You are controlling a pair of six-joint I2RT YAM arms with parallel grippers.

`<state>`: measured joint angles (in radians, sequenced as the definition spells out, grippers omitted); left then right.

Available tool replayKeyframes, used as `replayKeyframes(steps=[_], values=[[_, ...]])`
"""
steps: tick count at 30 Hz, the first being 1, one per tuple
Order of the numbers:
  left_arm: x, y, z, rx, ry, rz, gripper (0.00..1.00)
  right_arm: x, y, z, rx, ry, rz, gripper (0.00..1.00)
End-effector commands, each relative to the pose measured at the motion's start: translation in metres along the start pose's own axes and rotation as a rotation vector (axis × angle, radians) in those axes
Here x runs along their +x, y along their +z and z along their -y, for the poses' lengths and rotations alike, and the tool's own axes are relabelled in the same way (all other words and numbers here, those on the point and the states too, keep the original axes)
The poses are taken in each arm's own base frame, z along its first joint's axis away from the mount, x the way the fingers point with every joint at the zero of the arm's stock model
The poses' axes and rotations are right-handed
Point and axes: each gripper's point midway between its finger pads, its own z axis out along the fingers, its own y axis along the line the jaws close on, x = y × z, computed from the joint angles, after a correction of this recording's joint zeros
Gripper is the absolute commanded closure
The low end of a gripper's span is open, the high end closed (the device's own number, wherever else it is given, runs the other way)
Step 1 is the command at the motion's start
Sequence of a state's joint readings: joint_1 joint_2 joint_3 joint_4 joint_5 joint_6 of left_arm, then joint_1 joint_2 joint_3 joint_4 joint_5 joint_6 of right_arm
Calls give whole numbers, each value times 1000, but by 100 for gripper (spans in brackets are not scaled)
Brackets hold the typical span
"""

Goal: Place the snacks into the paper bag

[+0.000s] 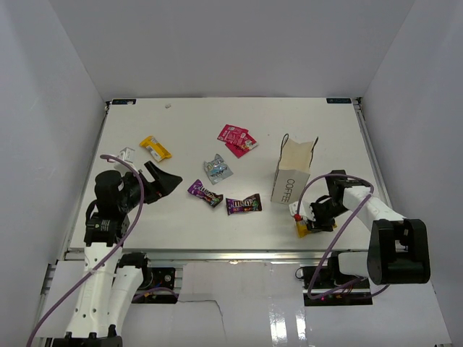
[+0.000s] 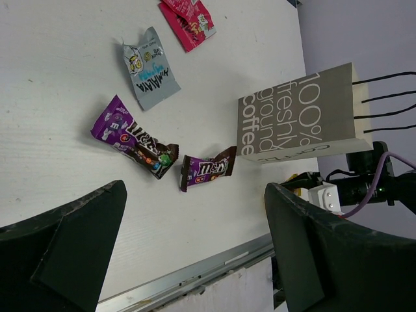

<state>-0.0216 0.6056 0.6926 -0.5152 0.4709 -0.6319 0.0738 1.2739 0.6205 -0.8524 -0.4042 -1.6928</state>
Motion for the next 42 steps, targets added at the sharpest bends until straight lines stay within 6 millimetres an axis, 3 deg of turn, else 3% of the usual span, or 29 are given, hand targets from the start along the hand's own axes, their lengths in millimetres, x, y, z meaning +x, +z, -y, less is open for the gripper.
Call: replayKeyframes(steps=[1,5,8,11,12,16,18,19,20,21,22,23,27,30,39,42], values=[[-1,4,0,4,-9,1,2,-20,-2,-13,-80,-43,96,50],[1,5,2,16,-14,-14,2,-51,-13,-23,-89,-159,207,71],[1,4,4,24,-14,-13,2,-82,-32,-24,-70,-249,282,74],[0,2,6,33,-12,-11,2,-124,-60,-17,-37,-331,376,75],[0,2,7,36,-12,-10,2,-151,-78,-8,4,-348,435,75],[-1,-1,11,50,-13,-7,2,-213,-121,3,54,-340,601,75],[-1,-2,13,56,-14,-5,2,-249,-158,24,143,-370,696,75],[-1,-3,14,59,-14,-3,2,-260,-170,26,133,-251,737,75],[-1,-3,14,61,-17,-1,2,-280,-196,51,248,-312,781,75],[-1,-4,15,66,-16,1,2,-287,-209,62,300,-285,804,75],[-1,-5,17,69,-17,3,2,-296,-225,64,311,-135,853,75],[0,-6,17,71,-21,2,2,-305,-248,92,479,-169,881,74],[0,-8,19,79,-22,7,2,-314,-292,120,643,18,964,74],[0,-9,21,86,-23,6,2,-305,-300,140,718,128,979,75],[2,-14,23,95,-24,10,2,-258,-290,165,787,325,982,74],[3,-14,24,98,-27,8,2,-247,-271,164,754,325,955,71]])
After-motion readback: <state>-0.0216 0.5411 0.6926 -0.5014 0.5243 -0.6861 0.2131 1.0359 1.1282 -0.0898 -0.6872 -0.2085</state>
